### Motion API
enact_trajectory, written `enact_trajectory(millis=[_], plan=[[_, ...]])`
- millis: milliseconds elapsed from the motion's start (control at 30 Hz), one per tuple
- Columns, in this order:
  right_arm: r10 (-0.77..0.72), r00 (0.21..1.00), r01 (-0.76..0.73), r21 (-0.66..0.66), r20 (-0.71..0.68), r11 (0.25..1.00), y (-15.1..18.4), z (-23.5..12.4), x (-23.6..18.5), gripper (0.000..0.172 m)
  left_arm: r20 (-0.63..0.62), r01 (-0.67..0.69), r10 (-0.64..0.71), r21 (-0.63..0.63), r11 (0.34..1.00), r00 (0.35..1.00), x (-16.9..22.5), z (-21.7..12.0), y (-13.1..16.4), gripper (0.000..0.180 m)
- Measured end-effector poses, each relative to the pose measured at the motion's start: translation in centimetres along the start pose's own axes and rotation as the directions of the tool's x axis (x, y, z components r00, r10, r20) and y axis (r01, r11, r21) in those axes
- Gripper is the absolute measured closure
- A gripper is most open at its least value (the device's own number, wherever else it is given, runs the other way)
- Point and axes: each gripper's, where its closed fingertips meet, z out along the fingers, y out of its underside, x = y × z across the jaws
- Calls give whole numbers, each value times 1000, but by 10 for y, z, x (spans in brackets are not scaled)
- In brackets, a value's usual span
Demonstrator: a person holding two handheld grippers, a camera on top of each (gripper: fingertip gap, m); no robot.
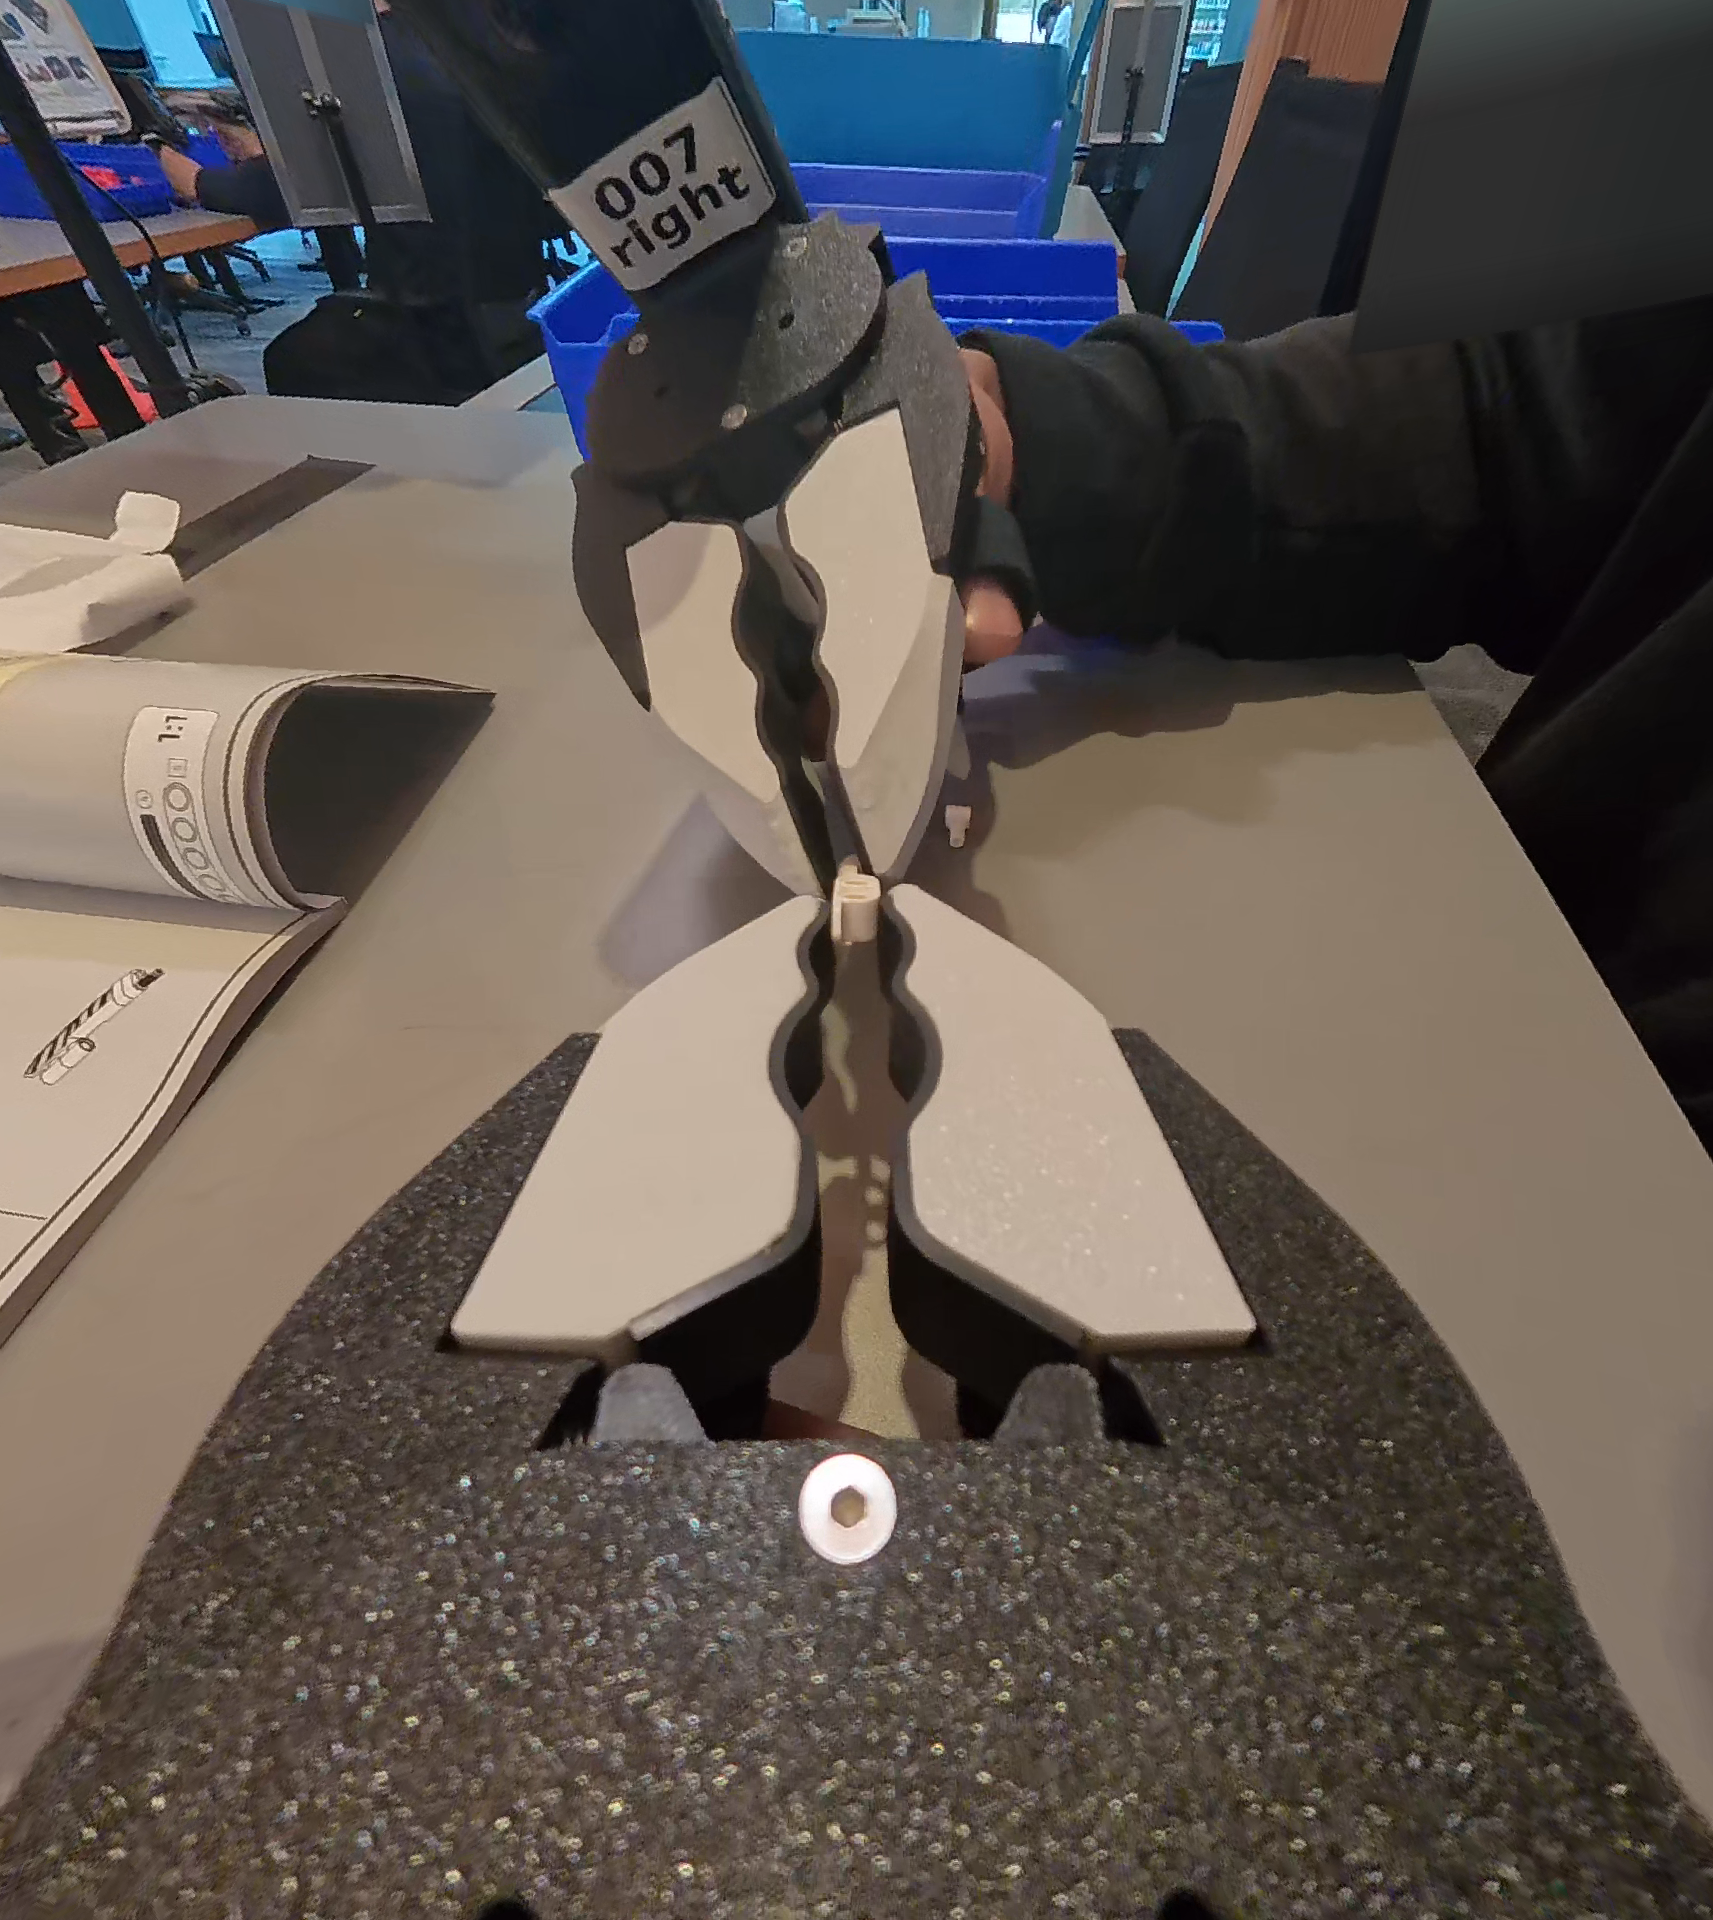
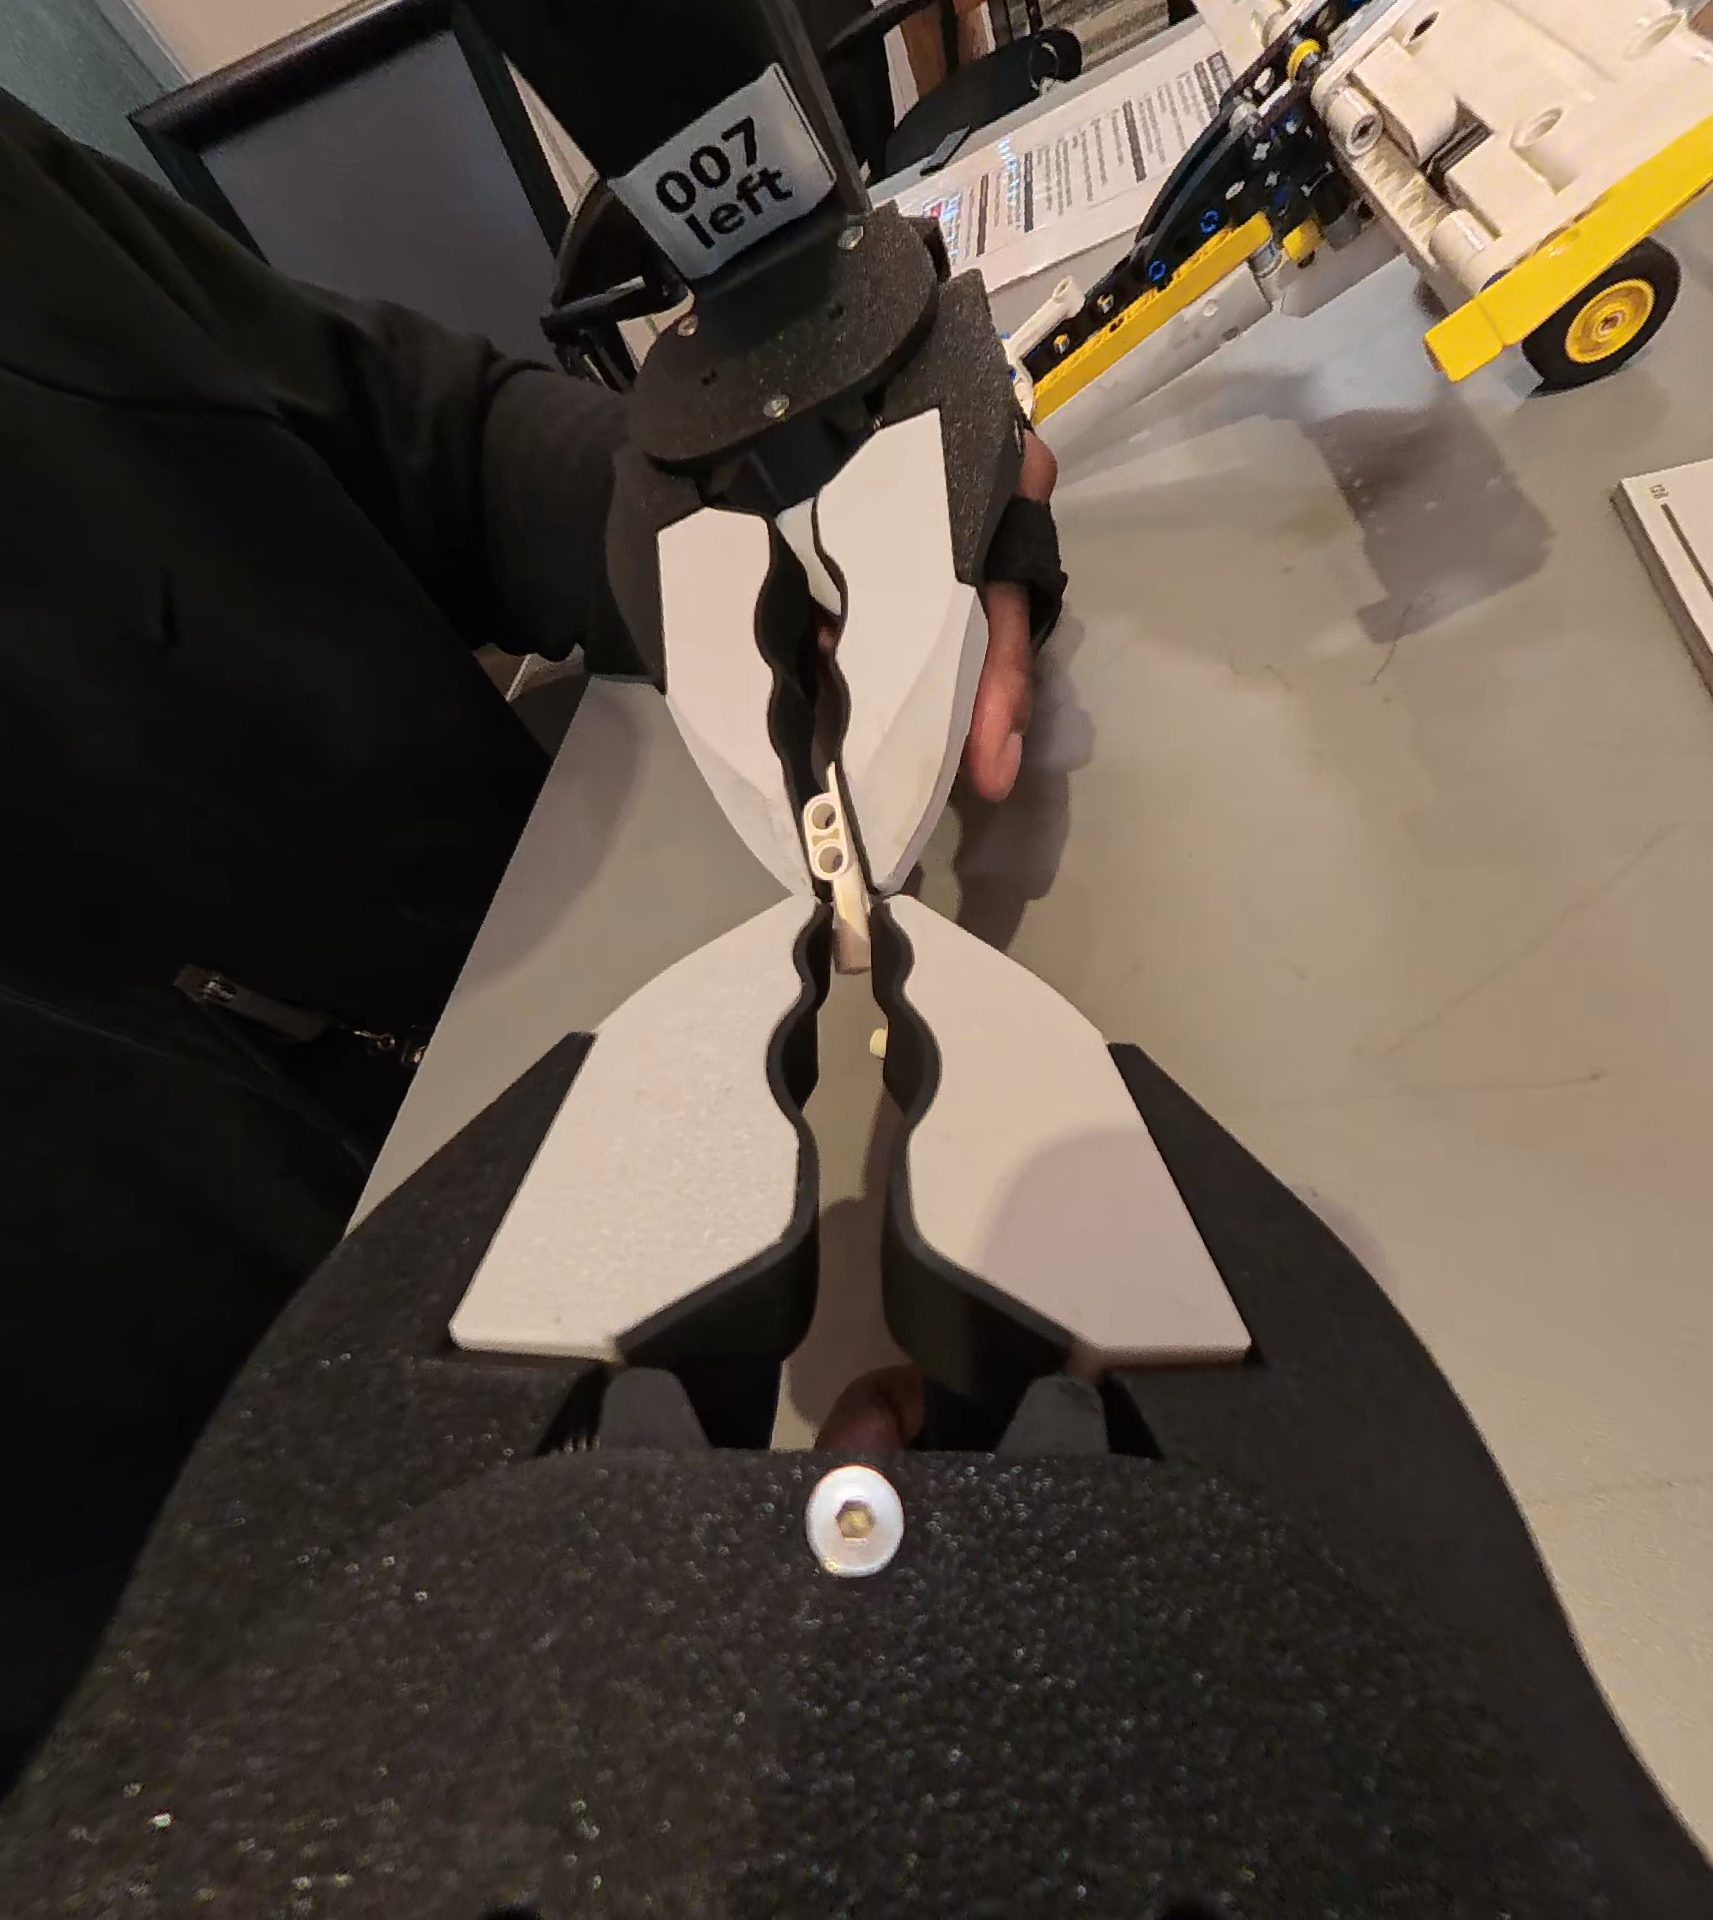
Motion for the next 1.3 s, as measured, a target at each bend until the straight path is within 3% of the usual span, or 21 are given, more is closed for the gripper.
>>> enact_trajectory(millis=[433,533,733,900,1100,1300], plan=[[-39,998,40,19,-46,999,-6,0,-1,165,26,10,-11,31,999,1000,-2,-3,-4,173],[-90,987,84,-53,-131,995,-1,-3,3,165,53,-5,6,-16,1000,999,-4,-3,0,173],[-252,911,143,-323,-325,936,32,-12,16,159,145,19,-4,-97,995,989,-20,-8,9,173],[-327,884,158,-442,-336,883,57,16,6,152,149,-34,64,-196,980,987,-16,-2,21,173],[-313,836,95,-443,-450,892,63,32,13,149,203,-116,167,-243,963,965,-18,-1,21,173],[-335,796,89,-451,-503,888,61,33,16,164,266,-233,320,-312,921,910,-23,-1,23,173]])
